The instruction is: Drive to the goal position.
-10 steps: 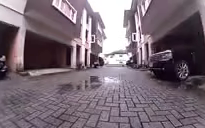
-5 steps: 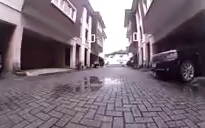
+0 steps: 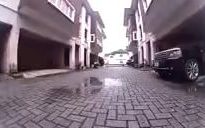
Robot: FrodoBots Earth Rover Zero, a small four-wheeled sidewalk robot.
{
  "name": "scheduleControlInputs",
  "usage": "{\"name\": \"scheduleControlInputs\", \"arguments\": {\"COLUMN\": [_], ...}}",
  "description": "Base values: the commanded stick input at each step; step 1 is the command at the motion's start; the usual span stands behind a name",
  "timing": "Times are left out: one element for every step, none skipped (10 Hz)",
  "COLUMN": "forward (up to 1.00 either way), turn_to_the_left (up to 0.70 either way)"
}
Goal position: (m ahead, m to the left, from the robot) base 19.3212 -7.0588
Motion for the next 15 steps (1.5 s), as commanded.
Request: {"name": "scheduleControlInputs", "arguments": {"forward": [0.5,0.5,0.5,0.5,0.5,0.5,0.5,0.5,0.5,0.5,0.5,0.5,0.5,0.5,0.5], "turn_to_the_left": [0.0,0.0,0.0,0.0,0.0,0.0,0.0,0.0,0.0,0.0,0.0,0.0,0.0,0.0,0.0]}}
